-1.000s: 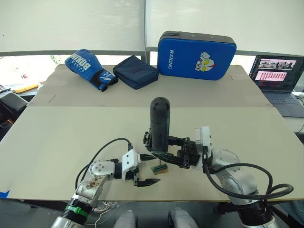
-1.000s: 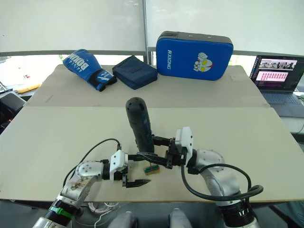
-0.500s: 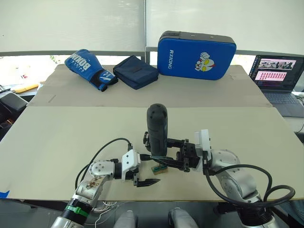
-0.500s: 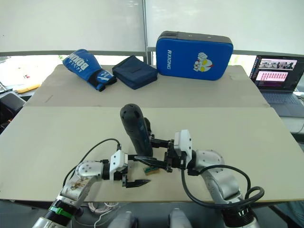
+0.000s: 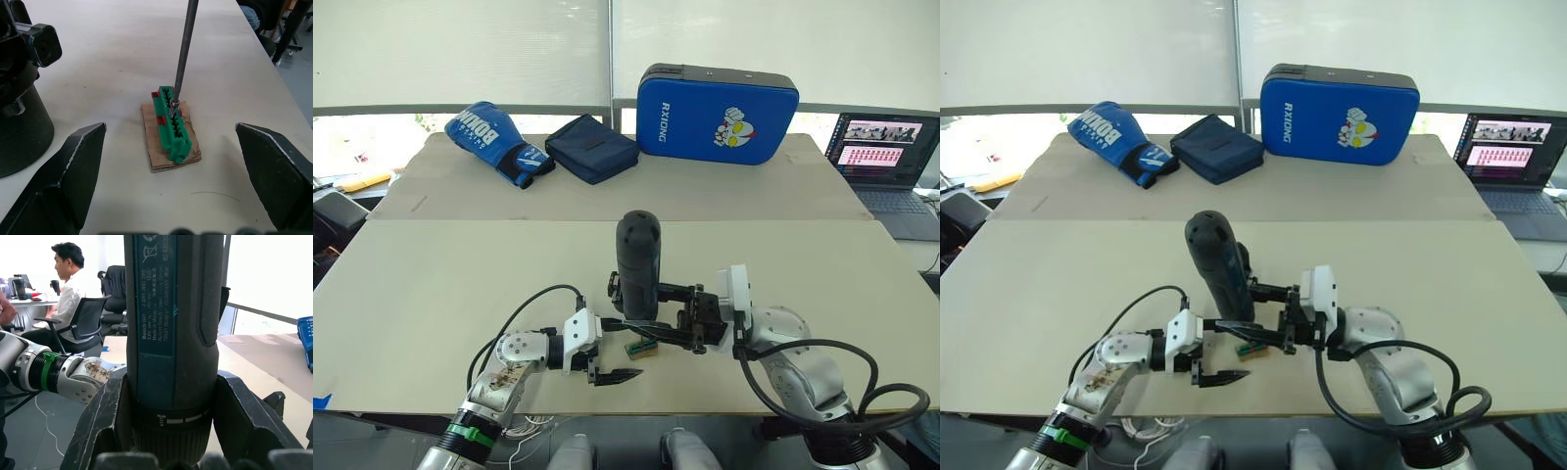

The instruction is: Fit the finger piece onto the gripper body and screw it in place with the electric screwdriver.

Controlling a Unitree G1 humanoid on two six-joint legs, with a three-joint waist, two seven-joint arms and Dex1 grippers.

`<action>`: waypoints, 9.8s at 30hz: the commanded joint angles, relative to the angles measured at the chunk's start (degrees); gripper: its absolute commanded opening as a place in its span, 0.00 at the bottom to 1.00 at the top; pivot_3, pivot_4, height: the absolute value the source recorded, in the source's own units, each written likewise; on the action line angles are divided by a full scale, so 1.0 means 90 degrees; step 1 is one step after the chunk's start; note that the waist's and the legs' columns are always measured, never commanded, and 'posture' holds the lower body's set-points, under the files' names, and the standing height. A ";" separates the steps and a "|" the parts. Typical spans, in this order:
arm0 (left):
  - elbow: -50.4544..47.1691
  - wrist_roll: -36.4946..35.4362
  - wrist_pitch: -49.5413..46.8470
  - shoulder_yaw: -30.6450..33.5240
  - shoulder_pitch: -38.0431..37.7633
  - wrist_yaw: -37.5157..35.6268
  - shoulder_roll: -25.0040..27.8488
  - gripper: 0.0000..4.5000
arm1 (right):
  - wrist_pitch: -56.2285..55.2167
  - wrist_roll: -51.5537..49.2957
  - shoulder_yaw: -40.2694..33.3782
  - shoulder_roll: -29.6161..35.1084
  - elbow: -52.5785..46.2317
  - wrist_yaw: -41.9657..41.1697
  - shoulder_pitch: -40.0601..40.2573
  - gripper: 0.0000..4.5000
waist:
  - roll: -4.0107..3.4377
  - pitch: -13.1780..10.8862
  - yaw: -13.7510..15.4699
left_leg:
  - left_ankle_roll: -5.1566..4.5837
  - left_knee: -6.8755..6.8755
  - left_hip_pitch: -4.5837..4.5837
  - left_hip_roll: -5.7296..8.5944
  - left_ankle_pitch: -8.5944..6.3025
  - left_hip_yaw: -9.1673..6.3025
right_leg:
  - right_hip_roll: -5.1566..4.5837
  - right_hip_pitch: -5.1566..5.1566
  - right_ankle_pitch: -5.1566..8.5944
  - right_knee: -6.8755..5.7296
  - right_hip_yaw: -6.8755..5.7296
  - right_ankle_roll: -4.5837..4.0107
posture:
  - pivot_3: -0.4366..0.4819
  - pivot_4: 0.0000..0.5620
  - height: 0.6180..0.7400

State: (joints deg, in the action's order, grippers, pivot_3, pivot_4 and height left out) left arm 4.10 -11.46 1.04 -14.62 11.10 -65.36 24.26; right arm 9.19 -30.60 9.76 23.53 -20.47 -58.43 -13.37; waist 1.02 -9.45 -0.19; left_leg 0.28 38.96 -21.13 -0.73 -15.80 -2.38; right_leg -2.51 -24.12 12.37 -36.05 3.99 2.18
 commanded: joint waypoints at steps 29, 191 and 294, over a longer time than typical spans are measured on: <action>-0.0731 -0.2592 -0.0595 0.2567 -0.0878 -0.0724 0.1184 0.99 | 0.1461 -0.1954 -0.1571 0.0835 -0.1551 0.0897 -0.0769 0.42 | 0.0007 -0.0010 -0.0101 | 0.0000 -0.0005 -0.0009 -0.0009 0.0000 -0.0005 | 0.0004 -0.0016 0.0000 -0.0001 -0.0004 -0.0003 | 0.48 0.27 1.00; 0.1861 0.0335 -0.0037 0.0487 0.1156 0.0886 -0.0623 0.52 | 0.2538 -0.1557 -0.0863 -0.0335 -0.0393 0.1439 -0.3324 0.42 | 0.0011 -0.0010 -0.0095 | -0.0001 -0.0001 -0.0009 0.0000 0.0000 -0.0018 | 0.0002 -0.0011 -0.0007 -0.0005 -0.0008 -0.0006 | 0.48 0.27 1.00; 0.1624 0.0299 -0.0407 0.0449 0.0991 0.0903 -0.0614 0.52 | 0.1161 0.0211 0.0034 -0.1162 0.0667 0.0696 -0.2501 0.42 | 0.0011 -0.0010 -0.0113 | 0.0000 -0.0007 -0.0008 0.0000 0.0000 -0.0018 | 0.0002 -0.0014 -0.0007 -0.0002 -0.0009 -0.0006 | 0.48 0.27 1.00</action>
State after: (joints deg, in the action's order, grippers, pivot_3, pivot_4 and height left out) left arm 17.52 -9.37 -0.22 -8.90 21.86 -56.64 18.31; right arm 21.62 -28.15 10.59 13.62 -12.87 -52.18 -35.33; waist 1.11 -9.54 -1.20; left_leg 0.28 38.90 -21.20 -0.73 -15.80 -2.54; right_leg -2.49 -24.24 12.31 -36.07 3.91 2.13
